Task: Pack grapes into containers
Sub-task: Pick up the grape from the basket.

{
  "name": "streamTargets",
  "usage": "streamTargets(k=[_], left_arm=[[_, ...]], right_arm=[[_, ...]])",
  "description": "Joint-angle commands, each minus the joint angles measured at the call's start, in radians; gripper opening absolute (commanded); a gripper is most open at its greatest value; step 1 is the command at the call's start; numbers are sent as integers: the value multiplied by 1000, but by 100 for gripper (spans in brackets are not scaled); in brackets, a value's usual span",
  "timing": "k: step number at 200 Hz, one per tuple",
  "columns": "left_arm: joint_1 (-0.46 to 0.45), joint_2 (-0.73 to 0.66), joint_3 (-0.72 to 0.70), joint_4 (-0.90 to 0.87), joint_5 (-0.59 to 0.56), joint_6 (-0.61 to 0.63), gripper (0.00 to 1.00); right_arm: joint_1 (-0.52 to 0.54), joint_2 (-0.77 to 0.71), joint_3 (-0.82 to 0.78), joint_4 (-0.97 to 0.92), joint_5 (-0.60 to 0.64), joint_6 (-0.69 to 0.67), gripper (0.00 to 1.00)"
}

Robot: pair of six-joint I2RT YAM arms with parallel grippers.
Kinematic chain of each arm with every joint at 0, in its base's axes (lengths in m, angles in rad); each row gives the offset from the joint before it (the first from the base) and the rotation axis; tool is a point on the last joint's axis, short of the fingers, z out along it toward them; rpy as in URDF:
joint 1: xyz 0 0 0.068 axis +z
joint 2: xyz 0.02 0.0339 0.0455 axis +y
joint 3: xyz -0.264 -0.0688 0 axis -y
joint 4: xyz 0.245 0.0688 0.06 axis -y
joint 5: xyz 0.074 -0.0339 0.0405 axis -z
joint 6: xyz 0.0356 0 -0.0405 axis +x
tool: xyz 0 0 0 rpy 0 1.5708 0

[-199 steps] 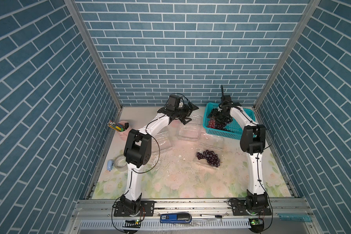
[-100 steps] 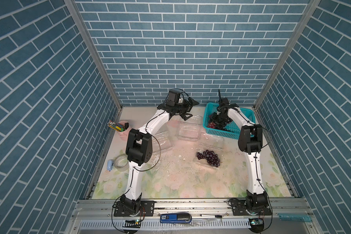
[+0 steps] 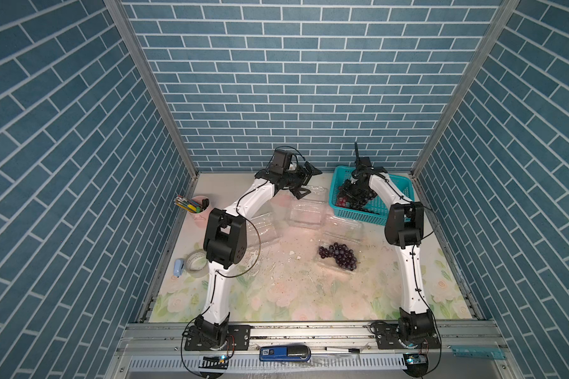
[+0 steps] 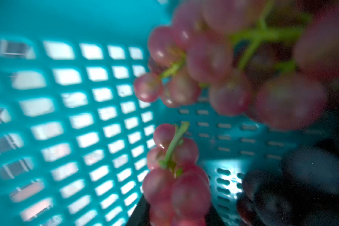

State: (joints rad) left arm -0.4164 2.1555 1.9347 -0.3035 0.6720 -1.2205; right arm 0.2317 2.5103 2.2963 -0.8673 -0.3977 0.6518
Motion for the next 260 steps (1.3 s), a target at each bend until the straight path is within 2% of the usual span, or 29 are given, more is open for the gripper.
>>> streamTargets(k=[1, 57, 157, 260], left_arm=[[5, -70, -20, -18, -9, 42, 100], [5, -139, -116, 21, -23, 47, 100], [2, -163, -102, -23, -28, 93, 100], [-31, -207, -130, -42, -35, 146, 100]], right_arm=[[4, -46, 20, 73, -91, 53, 32], [4, -78, 11, 63, -92, 47, 32], [-6, -164, -3, 17, -83, 4, 30], [-14, -379, -145, 13, -35, -42, 29]])
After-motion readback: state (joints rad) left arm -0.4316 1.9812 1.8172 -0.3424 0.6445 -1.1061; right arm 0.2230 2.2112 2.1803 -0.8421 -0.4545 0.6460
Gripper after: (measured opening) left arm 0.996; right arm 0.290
